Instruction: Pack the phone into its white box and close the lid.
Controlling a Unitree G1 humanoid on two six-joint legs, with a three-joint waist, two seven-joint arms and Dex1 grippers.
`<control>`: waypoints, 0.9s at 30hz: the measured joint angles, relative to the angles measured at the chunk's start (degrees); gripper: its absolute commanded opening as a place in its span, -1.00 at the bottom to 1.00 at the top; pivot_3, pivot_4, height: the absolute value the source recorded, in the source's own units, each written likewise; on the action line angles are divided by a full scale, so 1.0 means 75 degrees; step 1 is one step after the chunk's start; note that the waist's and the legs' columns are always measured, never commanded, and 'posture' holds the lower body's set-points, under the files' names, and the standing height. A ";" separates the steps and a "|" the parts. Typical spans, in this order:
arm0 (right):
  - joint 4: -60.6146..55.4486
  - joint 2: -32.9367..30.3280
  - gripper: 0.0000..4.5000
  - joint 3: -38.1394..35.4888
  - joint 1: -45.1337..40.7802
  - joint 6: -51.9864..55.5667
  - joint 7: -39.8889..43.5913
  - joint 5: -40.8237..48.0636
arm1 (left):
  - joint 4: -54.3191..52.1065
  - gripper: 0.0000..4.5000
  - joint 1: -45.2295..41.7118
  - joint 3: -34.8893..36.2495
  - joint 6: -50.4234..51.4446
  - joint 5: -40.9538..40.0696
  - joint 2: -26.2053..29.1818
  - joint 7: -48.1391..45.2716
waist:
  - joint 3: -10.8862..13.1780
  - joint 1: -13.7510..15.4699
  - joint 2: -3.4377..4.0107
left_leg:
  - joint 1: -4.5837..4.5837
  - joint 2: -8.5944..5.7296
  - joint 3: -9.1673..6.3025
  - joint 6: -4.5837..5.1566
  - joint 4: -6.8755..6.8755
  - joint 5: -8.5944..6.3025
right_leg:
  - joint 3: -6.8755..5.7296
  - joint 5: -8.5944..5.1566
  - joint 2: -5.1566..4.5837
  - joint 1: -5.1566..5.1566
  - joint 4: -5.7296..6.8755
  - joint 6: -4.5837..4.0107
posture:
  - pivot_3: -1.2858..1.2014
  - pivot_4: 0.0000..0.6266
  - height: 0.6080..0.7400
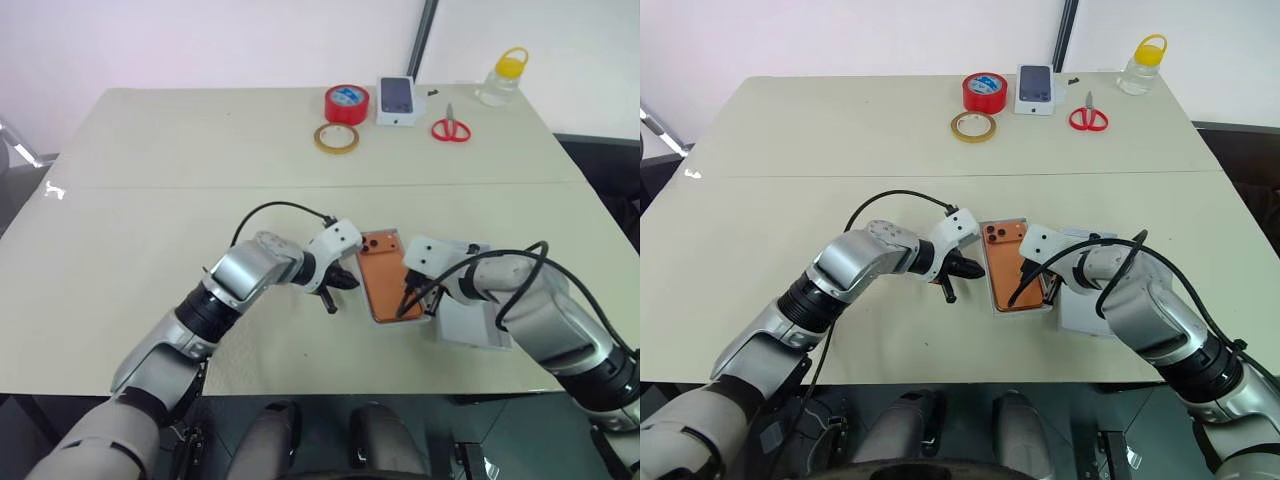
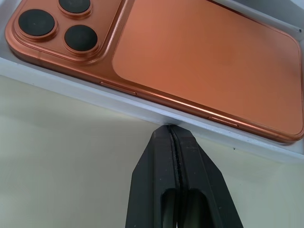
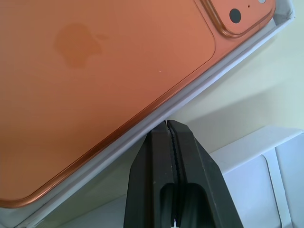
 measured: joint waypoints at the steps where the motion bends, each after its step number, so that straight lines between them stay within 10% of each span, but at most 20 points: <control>1: 0.0000 -0.0007 -1.00 -0.0001 0.0001 0.0008 -0.0005 0.0012 | 0.0003 -0.98 0.0003 0.0008 0.0005 0.0022 -0.0017 -0.0008 | 0.0000 0.0003 0.0000 | 0.0000 0.0000 0.0000 0.0000 0.0000 0.0000 | 0.0000 0.0000 0.0000 0.0000 0.0000 0.0000 | 0.03 -0.52 1.00; 20: 0.0128 -0.0237 -1.00 0.0037 -0.0089 -0.0354 0.0074 0.0237 | 0.0322 -0.98 0.0065 0.0521 0.0006 0.0297 -0.0224 0.0028 | 0.0000 -0.0022 -0.0001 | 0.0000 0.0000 0.0002 -0.0001 0.0002 0.0000 | 0.0001 0.0000 0.0000 -0.0003 0.0004 0.0000 | 0.03 -0.52 1.00; 27: 0.0166 -0.1078 0.53 -0.0750 -0.0734 -0.0316 0.0703 0.0894 | -0.0479 -1.00 0.0340 0.0669 0.0069 0.0087 0.0322 -0.0349 | 0.0001 -0.0027 0.0001 | 0.0000 0.0001 0.0003 -0.0001 0.0001 0.0000 | 0.0002 0.0000 0.0001 -0.0004 0.0005 0.0000 | 0.03 -0.52 1.00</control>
